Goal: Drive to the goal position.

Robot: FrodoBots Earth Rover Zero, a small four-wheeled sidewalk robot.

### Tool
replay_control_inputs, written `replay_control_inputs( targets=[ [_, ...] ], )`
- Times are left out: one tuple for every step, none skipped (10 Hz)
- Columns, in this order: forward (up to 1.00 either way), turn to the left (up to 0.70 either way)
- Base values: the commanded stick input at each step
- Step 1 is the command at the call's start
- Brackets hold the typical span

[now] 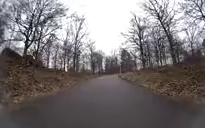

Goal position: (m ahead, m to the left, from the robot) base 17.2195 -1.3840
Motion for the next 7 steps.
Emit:
replay_control_inputs(
  targets=[
    [1.0,0.0],
    [1.0,0.0],
    [1.0,0.0],
    [1.0,0.0],
    [1.0,0.0],
    [1.0,0.0],
    [1.0,0.0]
  ],
)
